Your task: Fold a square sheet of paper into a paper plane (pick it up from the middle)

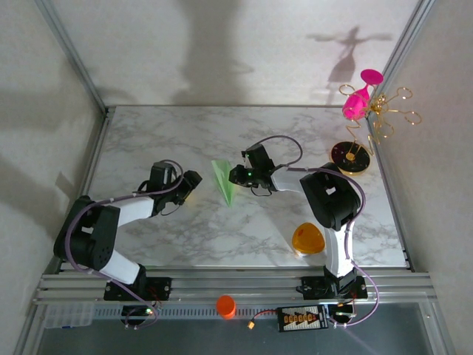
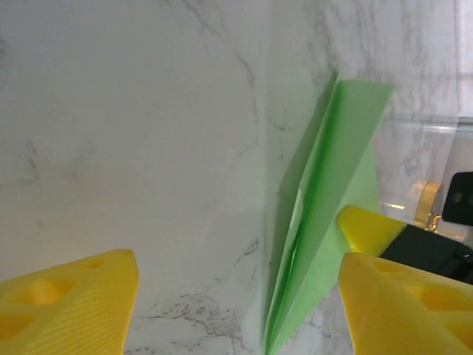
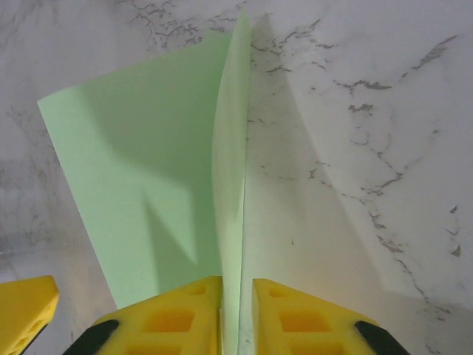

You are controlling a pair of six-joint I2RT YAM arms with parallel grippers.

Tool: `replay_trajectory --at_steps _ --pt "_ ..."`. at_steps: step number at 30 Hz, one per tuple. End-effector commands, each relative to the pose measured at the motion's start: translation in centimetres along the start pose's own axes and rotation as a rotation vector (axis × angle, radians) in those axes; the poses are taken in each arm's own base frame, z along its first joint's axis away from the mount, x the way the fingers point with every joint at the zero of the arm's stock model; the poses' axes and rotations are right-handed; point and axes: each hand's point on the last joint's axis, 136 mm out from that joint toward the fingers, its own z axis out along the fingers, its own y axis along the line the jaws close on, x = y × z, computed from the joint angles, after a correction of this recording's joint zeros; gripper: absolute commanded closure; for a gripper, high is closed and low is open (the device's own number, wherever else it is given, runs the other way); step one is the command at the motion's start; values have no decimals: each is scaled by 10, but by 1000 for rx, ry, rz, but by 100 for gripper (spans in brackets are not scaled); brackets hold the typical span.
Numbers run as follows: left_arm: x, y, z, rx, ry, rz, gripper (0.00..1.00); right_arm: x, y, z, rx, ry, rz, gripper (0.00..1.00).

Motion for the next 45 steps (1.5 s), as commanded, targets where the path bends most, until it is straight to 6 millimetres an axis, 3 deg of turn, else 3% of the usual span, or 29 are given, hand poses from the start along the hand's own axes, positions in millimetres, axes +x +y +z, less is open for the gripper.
replay_trajectory --at_steps 1,9,22,31,38,45 --pt "-2 -19 7 46 4 5 31 -8 8 -11 -30 -29 -16 80" --pt "16 -31 27 60 86 27 45 -7 -2 -11 -10 -22 -6 89" --pt "33 -63 61 119 185 104 59 -3 -9 -10 -1 -6 4 91" --pt "32 -81 62 144 176 166 52 -4 -9 -10 3 -6 2 91" --pt "34 -78 64 111 182 183 50 -3 -10 -8 6 2 3 91" --pt "31 -64 75 40 179 174 66 -2 -12 -8 14 5 5 92"
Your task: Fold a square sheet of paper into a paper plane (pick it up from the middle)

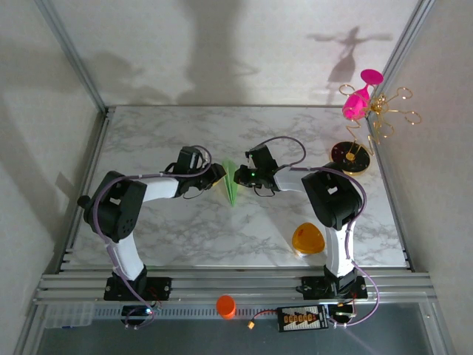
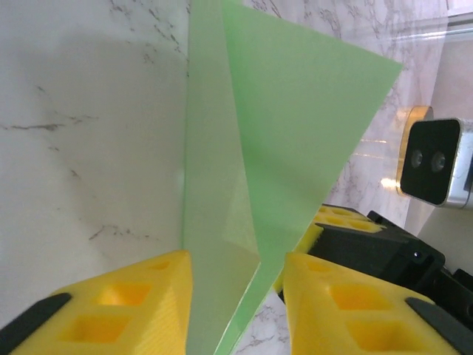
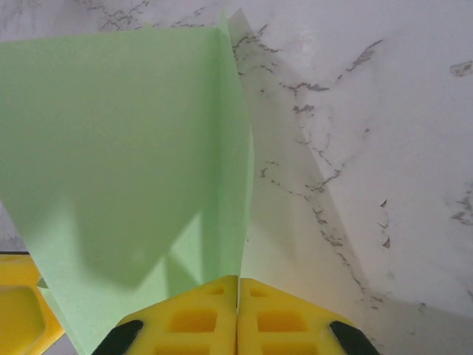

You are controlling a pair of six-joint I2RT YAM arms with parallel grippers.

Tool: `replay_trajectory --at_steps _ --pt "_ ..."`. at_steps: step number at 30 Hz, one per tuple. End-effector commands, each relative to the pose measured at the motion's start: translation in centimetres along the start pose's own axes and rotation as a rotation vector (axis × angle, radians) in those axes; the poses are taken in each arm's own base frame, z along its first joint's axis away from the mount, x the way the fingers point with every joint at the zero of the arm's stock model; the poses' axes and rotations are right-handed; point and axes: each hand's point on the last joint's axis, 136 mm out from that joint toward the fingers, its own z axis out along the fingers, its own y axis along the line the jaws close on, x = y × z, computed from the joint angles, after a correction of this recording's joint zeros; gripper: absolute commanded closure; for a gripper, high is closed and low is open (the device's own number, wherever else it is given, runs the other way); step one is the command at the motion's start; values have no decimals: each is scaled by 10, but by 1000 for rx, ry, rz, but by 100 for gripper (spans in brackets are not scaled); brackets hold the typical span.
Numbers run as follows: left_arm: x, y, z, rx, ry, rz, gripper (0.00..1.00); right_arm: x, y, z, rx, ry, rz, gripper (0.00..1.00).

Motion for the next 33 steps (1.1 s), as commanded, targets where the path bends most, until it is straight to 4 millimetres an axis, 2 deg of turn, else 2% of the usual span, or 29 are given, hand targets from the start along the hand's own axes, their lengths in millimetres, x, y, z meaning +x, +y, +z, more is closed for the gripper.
replay_trajectory --at_steps 1,10,17,21,24,29,33 --pt "0 8 8 -48 6 7 66 0 2 -5 -6 7 -10 92" --pt "-6 20 19 -127 9 -10 79 -4 4 -6 -7 3 -12 91" --pt "-8 17 21 -118 10 -20 90 -9 8 -7 -28 20 -10 84" --pt "-9 16 20 -110 7 -25 100 -13 7 -8 -42 25 -1 93" --pt "-15 10 14 -92 -20 -34 100 -17 7 -11 -35 9 5 97" --pt "-21 4 -1 -59 -89 -70 100 -20 9 -20 -44 -27 22 96" --pt "-17 10 -7 -34 -118 -120 100 -16 6 -21 -44 -34 52 95"
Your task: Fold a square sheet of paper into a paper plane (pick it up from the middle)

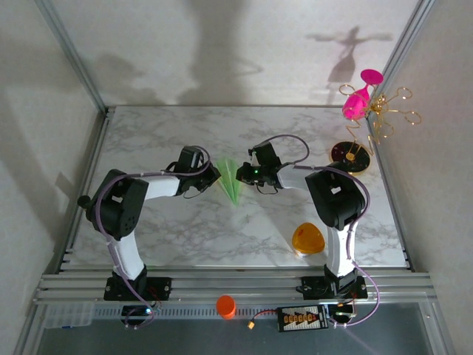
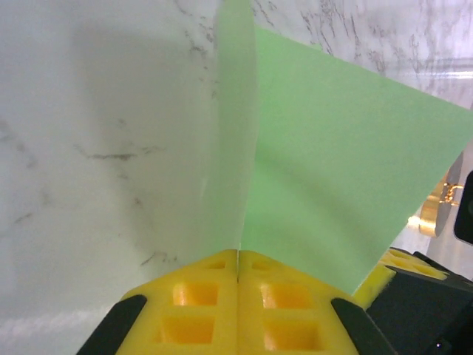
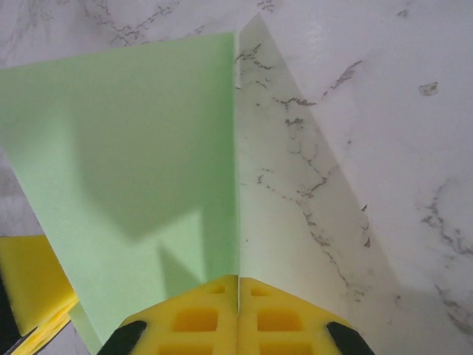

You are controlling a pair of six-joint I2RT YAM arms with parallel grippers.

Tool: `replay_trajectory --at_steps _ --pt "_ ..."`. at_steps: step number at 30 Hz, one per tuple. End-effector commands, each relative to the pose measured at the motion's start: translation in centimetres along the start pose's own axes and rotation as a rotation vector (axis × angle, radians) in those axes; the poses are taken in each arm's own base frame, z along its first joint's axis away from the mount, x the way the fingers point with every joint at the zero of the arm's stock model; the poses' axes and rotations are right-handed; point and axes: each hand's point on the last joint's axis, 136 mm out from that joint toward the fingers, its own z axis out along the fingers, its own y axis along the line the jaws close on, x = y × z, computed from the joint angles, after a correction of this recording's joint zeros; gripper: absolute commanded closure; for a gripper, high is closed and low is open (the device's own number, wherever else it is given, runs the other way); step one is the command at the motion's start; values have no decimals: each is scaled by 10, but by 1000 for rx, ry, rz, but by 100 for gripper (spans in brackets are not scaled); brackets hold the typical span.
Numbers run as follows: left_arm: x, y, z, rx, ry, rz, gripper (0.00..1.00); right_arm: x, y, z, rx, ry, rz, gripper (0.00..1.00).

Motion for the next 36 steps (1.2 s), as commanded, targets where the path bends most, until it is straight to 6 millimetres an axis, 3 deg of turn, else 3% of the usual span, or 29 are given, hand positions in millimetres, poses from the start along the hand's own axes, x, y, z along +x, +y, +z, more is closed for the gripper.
replay_trajectory --at_steps 1,9,13,20,36 --pt "-7 -3 -9 39 -65 -50 100 -6 4 -10 -15 -42 23 95" --pt "-3 13 -8 28 -80 -85 100 5 -13 -6 18 -38 90 94" --pt "-1 13 -7 27 -72 -81 100 5 -13 -6 14 -37 94 92" --pt "3 13 -3 -13 -2 10 100 -3 -8 -6 -28 -2 33 79" --pt "11 17 8 -48 99 123 100 0 -12 7 -32 96 -26 74"
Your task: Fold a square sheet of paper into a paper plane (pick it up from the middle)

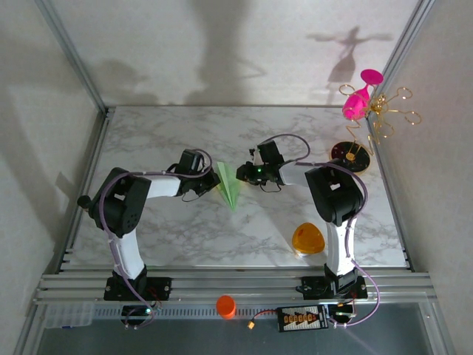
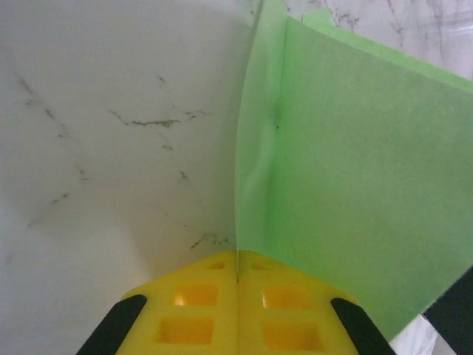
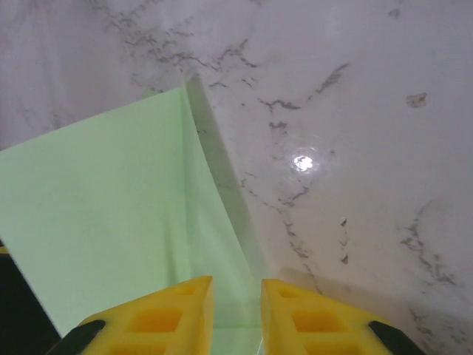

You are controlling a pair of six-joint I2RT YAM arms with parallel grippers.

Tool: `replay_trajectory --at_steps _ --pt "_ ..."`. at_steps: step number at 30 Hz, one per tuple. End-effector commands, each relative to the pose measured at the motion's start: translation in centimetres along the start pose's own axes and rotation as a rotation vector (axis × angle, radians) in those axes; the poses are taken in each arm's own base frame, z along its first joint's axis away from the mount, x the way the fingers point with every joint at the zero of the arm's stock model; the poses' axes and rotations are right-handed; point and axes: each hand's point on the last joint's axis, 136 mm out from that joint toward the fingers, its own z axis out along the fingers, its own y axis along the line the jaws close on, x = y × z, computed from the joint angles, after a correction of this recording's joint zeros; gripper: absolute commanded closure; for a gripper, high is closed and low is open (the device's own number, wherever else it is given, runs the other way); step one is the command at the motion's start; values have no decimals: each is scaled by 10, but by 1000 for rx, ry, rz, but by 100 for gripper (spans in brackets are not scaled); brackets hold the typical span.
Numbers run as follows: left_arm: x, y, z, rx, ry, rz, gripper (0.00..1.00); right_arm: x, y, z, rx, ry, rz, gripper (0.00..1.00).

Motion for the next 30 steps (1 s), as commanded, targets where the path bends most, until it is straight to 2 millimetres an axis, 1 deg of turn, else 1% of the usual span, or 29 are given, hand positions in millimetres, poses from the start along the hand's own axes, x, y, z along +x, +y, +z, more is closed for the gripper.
replay_trajectory --at_steps 1,4,7,10,16,20,23,25,27,30 --pt "-2 -3 0 2 15 26 100 -2 -4 1 25 15 -11 74" --pt "-3 0 -1 -6 14 24 100 -6 -9 -4 68 -10 -7 72" --pt "-3 2 -1 -12 11 20 100 -10 -12 -11 98 -45 -3 66" --pt "-4 2 -1 -10 9 18 100 -10 -8 -12 80 -47 -12 65" --pt "-4 0 -1 -6 11 23 100 3 6 1 -29 55 -42 70" --pt "-5 0 -1 -7 10 21 100 4 11 2 -56 72 -52 71" --pt "-5 0 -2 -7 9 21 100 -4 10 -6 -18 18 -50 71" --pt "-5 -1 -2 -6 8 22 100 -13 7 -16 24 -40 -39 68" --pt "-5 -1 -3 -5 8 21 100 -20 13 -28 27 -95 -49 65" --pt "-5 -2 -3 -2 9 22 100 -23 23 -35 -6 -114 -75 59"
